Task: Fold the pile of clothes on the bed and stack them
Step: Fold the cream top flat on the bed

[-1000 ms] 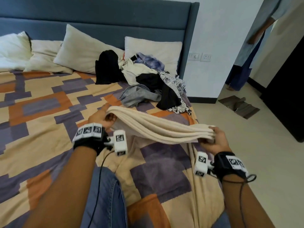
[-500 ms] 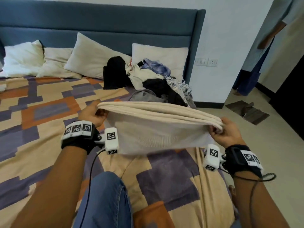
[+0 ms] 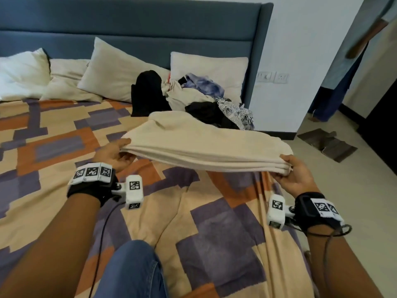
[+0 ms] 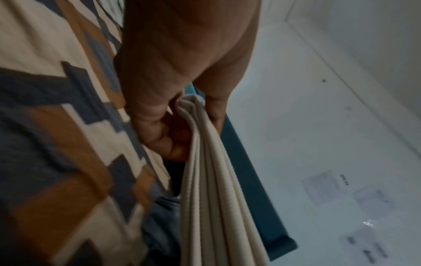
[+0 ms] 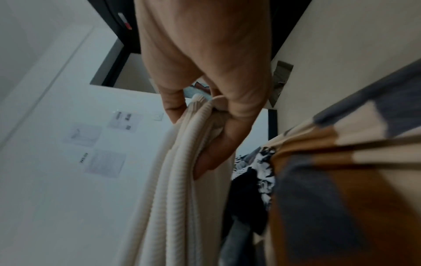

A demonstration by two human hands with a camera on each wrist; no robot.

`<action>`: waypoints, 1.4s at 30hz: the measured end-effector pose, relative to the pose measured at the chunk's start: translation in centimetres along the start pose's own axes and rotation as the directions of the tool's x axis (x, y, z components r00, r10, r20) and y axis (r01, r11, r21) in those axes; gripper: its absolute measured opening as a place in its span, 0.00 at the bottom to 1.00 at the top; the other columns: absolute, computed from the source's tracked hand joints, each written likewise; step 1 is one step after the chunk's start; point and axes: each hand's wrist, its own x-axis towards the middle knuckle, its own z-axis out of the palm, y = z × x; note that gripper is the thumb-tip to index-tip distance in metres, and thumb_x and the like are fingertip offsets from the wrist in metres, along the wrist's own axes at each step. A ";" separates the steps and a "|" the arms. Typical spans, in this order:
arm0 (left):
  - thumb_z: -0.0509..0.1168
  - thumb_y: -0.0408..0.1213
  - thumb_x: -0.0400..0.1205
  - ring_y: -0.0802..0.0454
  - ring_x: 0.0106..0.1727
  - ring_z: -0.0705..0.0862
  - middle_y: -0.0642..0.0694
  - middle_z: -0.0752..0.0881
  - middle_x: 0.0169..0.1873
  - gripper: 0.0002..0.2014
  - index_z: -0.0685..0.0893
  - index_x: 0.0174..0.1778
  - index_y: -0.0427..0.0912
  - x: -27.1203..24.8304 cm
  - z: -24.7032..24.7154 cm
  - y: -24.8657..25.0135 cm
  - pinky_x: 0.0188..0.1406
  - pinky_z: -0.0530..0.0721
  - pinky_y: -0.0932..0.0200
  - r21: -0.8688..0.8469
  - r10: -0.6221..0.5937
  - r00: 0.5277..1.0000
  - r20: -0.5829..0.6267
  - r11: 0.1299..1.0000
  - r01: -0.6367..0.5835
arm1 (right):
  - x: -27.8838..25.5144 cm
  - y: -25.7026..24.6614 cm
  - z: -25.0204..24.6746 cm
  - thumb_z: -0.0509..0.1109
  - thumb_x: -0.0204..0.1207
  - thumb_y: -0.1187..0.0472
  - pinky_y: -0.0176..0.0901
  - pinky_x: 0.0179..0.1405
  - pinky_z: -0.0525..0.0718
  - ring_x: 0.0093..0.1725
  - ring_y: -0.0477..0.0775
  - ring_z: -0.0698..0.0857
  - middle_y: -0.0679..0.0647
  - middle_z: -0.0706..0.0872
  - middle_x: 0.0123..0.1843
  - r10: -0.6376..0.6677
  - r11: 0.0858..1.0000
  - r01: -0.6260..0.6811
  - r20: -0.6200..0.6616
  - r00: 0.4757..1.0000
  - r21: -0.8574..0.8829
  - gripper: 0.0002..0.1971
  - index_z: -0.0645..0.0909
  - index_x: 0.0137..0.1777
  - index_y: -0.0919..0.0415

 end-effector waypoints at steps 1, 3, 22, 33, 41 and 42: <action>0.65 0.34 0.84 0.49 0.43 0.82 0.43 0.82 0.43 0.05 0.79 0.44 0.37 0.6 -1.3 -0.9 0.32 0.89 0.54 0.073 -0.063 0.998 0.006 0.995 0.062 | 0.5 1.1 -1.1 0.69 0.77 0.67 0.50 0.36 0.91 0.45 0.56 0.87 0.57 0.87 0.47 0.030 0.997 -0.032 -0.031 0.999 -0.074 0.05 0.81 0.51 0.62; 0.63 0.33 0.85 0.46 0.43 0.82 0.41 0.83 0.45 0.04 0.80 0.48 0.37 2.2 -4.2 -3.5 0.30 0.90 0.51 0.220 -0.185 0.983 -0.014 0.958 0.183 | 1.4 4.1 -3.9 0.67 0.78 0.69 0.52 0.30 0.90 0.42 0.58 0.88 0.59 0.87 0.45 0.098 0.974 -0.121 -0.121 0.988 -0.193 0.05 0.80 0.51 0.60; 0.70 0.36 0.82 0.34 0.51 0.86 0.33 0.88 0.52 0.11 0.87 0.59 0.37 13.0 -5.4 -5.3 0.50 0.84 0.42 0.923 0.220 0.948 0.229 0.262 -0.284 | 0.1 23.4 7.6 0.74 0.78 0.57 0.39 0.52 0.74 0.52 0.52 0.82 0.55 0.86 0.55 0.343 -0.006 0.804 0.754 0.560 -0.595 0.14 0.83 0.62 0.59; 0.76 0.33 0.75 0.45 0.55 0.86 0.40 0.90 0.53 0.13 0.90 0.55 0.37 20.5 -3.1 -5.3 0.56 0.78 0.62 0.862 0.256 0.823 0.507 -0.137 -0.488 | 2.1 31.5 11.0 0.82 0.63 0.47 0.51 0.35 0.78 0.49 0.62 0.81 0.57 0.82 0.51 0.419 -0.257 0.925 0.830 0.369 -0.281 0.28 0.82 0.63 0.54; 0.58 0.20 0.74 0.37 0.47 0.83 0.35 0.85 0.46 0.14 0.87 0.44 0.35 22.2 0.1 -3.0 0.44 0.77 0.51 0.793 0.522 0.611 0.595 -0.255 -0.554 | 1.6 31.7 11.3 0.69 0.76 0.68 0.60 0.53 0.69 0.59 0.68 0.76 0.63 0.78 0.58 0.526 -0.099 0.953 0.798 0.295 -0.287 0.20 0.78 0.68 0.62; 0.57 0.19 0.74 0.38 0.47 0.82 0.37 0.85 0.46 0.15 0.85 0.47 0.36 22.1 0.4 -3.1 0.43 0.76 0.52 0.837 0.592 0.615 0.521 -0.212 -0.504 | 1.5 31.6 11.2 0.70 0.76 0.67 0.60 0.56 0.69 0.61 0.67 0.74 0.64 0.77 0.60 0.547 -0.078 0.953 0.787 0.287 -0.293 0.21 0.77 0.69 0.63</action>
